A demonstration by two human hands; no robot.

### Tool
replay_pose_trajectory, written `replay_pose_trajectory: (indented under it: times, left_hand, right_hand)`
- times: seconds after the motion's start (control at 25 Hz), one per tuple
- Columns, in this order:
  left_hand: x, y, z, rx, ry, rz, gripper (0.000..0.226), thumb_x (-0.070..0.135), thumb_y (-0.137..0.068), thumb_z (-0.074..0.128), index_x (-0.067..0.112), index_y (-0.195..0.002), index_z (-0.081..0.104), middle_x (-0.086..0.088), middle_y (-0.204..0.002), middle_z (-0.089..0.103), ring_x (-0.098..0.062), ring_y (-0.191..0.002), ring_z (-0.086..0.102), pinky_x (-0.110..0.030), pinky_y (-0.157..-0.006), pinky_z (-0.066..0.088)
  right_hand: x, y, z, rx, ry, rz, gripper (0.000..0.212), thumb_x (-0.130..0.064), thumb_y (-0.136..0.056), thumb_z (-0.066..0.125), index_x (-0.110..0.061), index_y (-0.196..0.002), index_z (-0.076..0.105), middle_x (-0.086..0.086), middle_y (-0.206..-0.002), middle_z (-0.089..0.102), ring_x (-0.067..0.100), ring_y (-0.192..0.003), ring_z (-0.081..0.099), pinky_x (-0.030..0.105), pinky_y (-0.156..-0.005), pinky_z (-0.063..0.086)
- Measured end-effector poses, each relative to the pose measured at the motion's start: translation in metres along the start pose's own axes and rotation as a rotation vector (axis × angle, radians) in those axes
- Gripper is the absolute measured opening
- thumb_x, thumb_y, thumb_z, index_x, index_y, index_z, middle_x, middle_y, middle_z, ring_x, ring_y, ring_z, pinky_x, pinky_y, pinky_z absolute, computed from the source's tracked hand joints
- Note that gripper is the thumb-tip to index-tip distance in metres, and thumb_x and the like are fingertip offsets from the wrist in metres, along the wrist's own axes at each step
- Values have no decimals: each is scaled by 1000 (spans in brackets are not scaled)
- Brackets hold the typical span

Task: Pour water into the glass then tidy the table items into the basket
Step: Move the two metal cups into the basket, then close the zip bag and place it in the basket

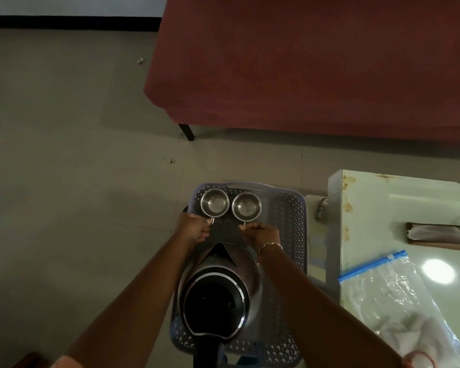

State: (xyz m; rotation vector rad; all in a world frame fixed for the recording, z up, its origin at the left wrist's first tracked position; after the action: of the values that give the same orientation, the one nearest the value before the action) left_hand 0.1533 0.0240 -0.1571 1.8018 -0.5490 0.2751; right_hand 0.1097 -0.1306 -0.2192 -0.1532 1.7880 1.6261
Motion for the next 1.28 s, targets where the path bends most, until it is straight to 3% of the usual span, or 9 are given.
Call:
replay_pose_trajectory:
  times: [0.16,0.32,0.44,0.6,0.76,0.96,1.08,1.16,1.28]
  left_hand:
    - [15,43,-23,195,74,245,11,0,-86,55,2,-95,60,-8,-65,57,-20,-57,52,-15,-38,45]
    - [21,124,-7,426,-99,663,9,13,-84,59,14,-90,66,-7,-84,67,-22,-80,61,-33,-73,49]
    - [16,193,38,545,-228,910,18,25,-85,52,16,-94,65,0,-89,66,-21,-79,61,-33,-69,50]
    - [-6,246,135,475,-359,1179,17,16,-86,51,8,-96,62,1,-91,59,-32,-85,58,-42,-79,47]
    - [-49,251,234,236,-618,1093,22,21,-83,51,10,-98,64,-10,-99,64,-31,-96,56,-38,-87,43]
    - [-121,244,330,-215,-1190,834,37,37,-89,49,23,-123,45,-1,-134,38,-18,-129,28,-33,-100,38]
    - [-135,239,345,-261,-1236,782,38,38,-90,49,20,-123,44,-3,-133,38,-19,-129,27,-34,-100,39]
    - [-139,233,347,-256,-1245,764,37,37,-89,50,20,-122,45,-2,-131,39,-18,-127,29,-35,-98,40]
    - [-141,227,342,-231,-1216,722,34,34,-89,52,19,-119,47,-2,-128,42,-18,-124,33,-33,-96,40]
  right_hand:
    - [-23,21,-23,-94,-118,94,21,3,-88,50,-12,-75,55,1,-76,52,10,-68,51,19,-64,46]
    - [-41,58,-87,-80,-335,-14,7,2,-86,54,-2,-85,60,7,-78,58,15,-74,57,22,-72,52]
    - [-43,80,-158,0,-249,-125,4,0,-84,59,-3,-85,61,8,-74,58,17,-70,56,26,-75,50]
    - [-36,92,-276,167,-164,-164,16,4,-83,59,5,-99,59,11,-78,56,22,-71,52,27,-76,46]
    - [-24,83,-377,320,-88,-156,21,5,-81,62,9,-101,59,13,-79,58,20,-67,52,27,-72,47]
    - [11,49,-453,353,370,4,34,-6,-77,69,4,-109,61,9,-93,56,21,-84,50,31,-78,43]
    - [36,39,-458,233,588,203,50,-22,-74,75,-3,-115,56,8,-101,53,21,-87,44,25,-67,39]
    - [50,37,-454,146,703,295,56,-28,-72,77,-3,-117,53,9,-104,55,24,-92,50,32,-76,44]
    - [61,37,-449,106,641,329,46,-15,-71,76,-5,-111,55,13,-110,58,31,-99,57,40,-81,50]
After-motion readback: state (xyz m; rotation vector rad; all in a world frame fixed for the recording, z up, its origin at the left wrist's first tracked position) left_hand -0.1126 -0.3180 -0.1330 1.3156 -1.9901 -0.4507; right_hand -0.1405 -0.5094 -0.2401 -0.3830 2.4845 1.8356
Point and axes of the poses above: each hand's wrist, its own y-axis away from the middle knuckle, its own z-axis out of the palm, x = y × z, the point moved 3 cm from there along -y, towards the middle knuckle
